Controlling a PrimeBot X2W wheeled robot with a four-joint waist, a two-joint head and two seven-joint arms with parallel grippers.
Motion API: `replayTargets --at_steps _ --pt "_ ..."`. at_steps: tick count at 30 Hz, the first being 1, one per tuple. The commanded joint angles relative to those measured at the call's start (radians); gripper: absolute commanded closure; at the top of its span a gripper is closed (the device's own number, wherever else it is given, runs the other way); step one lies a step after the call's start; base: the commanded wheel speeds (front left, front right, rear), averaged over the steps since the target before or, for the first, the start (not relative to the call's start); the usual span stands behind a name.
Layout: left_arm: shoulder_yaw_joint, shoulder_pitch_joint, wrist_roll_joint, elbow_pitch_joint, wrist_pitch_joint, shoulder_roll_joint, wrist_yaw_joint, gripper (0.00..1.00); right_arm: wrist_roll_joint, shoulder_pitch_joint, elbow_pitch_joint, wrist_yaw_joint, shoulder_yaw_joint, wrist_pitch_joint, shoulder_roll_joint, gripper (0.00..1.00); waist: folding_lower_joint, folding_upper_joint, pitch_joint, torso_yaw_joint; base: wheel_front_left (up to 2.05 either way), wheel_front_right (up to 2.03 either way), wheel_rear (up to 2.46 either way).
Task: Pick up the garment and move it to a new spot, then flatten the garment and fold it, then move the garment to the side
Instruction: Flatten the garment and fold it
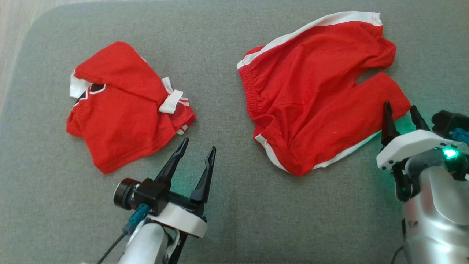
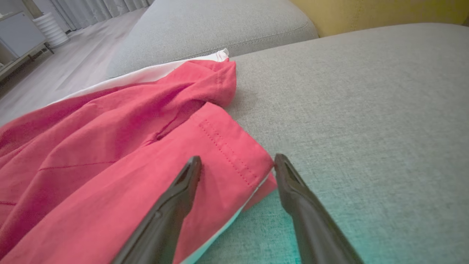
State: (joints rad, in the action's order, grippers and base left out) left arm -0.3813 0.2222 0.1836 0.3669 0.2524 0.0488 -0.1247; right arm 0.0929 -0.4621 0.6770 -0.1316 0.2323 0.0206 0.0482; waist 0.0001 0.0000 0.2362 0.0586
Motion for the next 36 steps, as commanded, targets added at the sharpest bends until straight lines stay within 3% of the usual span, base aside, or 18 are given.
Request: replayTargets --at_steps 1,4,5,6,7,19,27,36 --pt "0.029 0.043 -0.008 -0.028 0.009 0.004 -0.005 0.0 -0.007 -0.038 -0.016 0.001 -0.018 0.013 0.002 0.0 -0.0001 0.0 0.003 0.003 0.0 0.0 0.0" --pt "0.027 0.049 -0.008 -0.028 0.009 0.004 -0.005 0.0 -0.014 -0.065 0.02 0.001 -0.011 0.025 0.002 0.0 -0.0001 0.0 0.01 0.006 0.0 0.0 0.0" --pt "0.027 0.05 -0.008 -0.028 0.009 0.004 -0.005 0.0 -0.015 -0.073 0.031 0.001 -0.01 0.029 0.002 0.14 -0.0001 0.0 0.011 0.007 0.0 0.0 0.0" --pt "0.027 0.052 -0.008 -0.028 0.009 0.004 -0.005 0.0 -0.016 -0.08 0.041 0.001 -0.009 0.033 0.002 0.62 -0.0001 0.0 0.013 0.006 0.0 0.0 0.0" --pt "0.028 0.053 -0.008 -0.028 0.009 0.005 -0.005 0.0 -0.018 -0.087 0.052 0.001 -0.01 0.037 0.002 1.0 -0.0001 0.0 0.014 0.006 0.0 0.0 0.0" --pt "0.058 0.015 -0.007 -0.025 0.009 0.009 -0.005 0.0 -0.066 -0.017 0.031 0.001 -0.003 0.115 0.002 1.0 -0.0001 0.0 -0.063 -0.054 0.0 0.0 0.0" --pt "0.072 -0.018 -0.001 -0.03 0.009 0.006 -0.004 0.0 -0.053 0.089 -0.092 0.001 0.018 0.059 0.002 1.0 -0.0001 0.0 -0.117 -0.094 0.0 0.0 0.0" --pt "0.078 -0.047 0.006 -0.035 0.009 0.003 -0.001 0.0 -0.022 0.235 -0.301 0.001 0.019 -0.082 0.002 1.0 -0.0001 0.0 -0.153 -0.113 0.0 0.0 0.0"
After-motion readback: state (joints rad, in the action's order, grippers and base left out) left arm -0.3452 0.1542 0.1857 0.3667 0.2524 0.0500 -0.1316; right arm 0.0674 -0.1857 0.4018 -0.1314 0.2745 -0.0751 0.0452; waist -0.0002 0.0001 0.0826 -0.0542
